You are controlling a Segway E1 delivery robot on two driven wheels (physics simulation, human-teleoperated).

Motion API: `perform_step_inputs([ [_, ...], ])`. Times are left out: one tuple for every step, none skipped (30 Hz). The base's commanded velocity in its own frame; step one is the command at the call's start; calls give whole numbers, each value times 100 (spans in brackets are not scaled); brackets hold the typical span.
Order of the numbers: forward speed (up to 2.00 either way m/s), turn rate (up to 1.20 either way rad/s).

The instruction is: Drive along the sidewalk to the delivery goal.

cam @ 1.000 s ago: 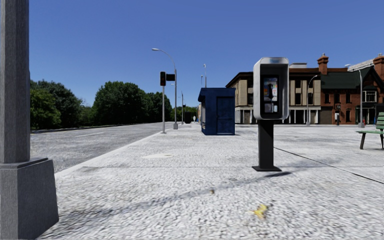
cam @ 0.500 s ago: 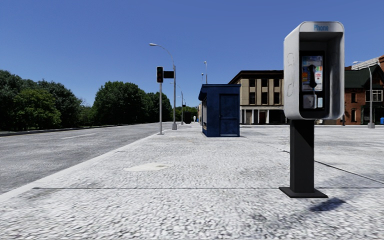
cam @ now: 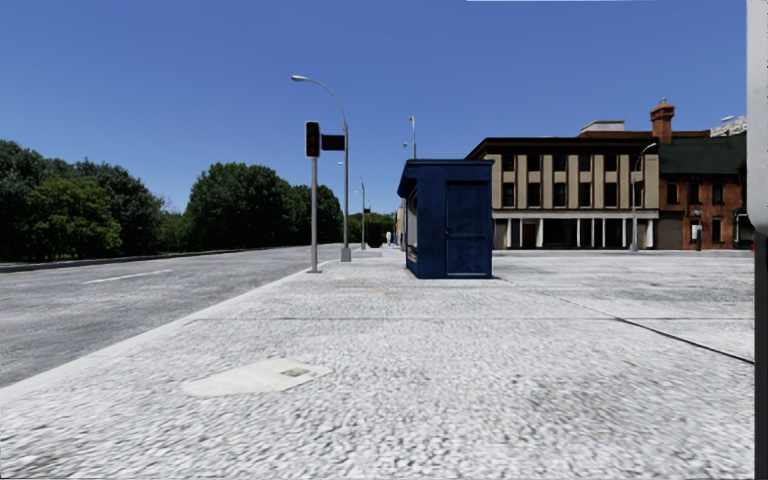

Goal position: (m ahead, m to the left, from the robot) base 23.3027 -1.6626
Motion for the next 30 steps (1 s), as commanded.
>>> perform_step_inputs([
  [200, 0],
  [200, 0],
  [200, 0],
  [200, 0],
  [200, 0],
  [200, 0],
  [200, 0],
  [200, 0],
  [200, 0],
  [200, 0],
  [200, 0],
  [200, 0],
  [200, 0],
  [200, 0],
  [200, 0],
  [200, 0],
  [200, 0],
  [200, 0],
  [200, 0],
  [200, 0],
  [200, 0],
  [200, 0],
  [200, 0],
  [200, 0],
  [200, 0],
  [200, 0],
  [200, 0],
  [200, 0],
  [200, 0],
  [200, 0],
])
